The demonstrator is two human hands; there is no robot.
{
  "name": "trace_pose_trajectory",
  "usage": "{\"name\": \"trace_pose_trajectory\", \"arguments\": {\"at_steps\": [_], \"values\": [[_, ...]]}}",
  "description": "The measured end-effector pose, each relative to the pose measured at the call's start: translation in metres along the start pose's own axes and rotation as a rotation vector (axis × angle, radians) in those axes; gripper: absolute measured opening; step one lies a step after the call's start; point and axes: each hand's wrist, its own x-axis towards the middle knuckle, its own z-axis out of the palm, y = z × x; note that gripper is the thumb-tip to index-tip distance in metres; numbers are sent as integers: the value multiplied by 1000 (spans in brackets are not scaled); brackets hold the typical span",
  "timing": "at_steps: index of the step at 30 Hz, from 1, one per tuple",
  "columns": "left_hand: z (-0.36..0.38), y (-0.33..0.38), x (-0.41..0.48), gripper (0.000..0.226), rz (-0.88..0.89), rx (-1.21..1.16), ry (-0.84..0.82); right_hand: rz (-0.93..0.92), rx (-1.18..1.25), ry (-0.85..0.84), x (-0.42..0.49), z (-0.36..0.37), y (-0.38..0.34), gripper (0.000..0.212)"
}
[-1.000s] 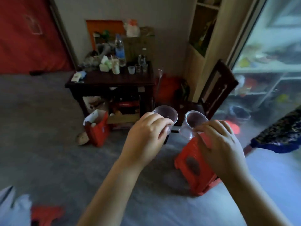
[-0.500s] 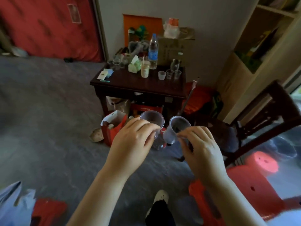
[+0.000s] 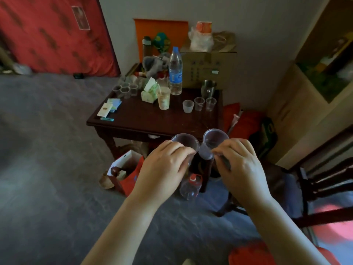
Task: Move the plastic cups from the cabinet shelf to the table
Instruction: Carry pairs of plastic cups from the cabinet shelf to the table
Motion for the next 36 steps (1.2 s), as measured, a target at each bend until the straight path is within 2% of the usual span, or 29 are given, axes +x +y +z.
{"name": "trace_pose_trajectory", "arguments": {"at_steps": [5, 10, 13, 24, 30, 36], "values": [[40, -22, 39, 25, -18, -10, -73, 12, 4, -51, 27, 24, 39, 13], [87, -56, 88, 20, -28, -55, -177, 60, -19, -90, 61, 49, 83, 13], [123, -84, 121, 22, -31, -83, -207, 22, -59, -131, 95, 68, 110, 13], [247, -193, 249, 27, -16, -159, -346, 117, -159, -355, 224, 180, 206, 17], [306, -230, 277, 17, -15, -168, -497, 191, -163, -523, 248, 229, 254, 24], [355, -252, 281, 13, 8, -176, -610, 222, -134, -547, 256, 266, 285, 24]]}}
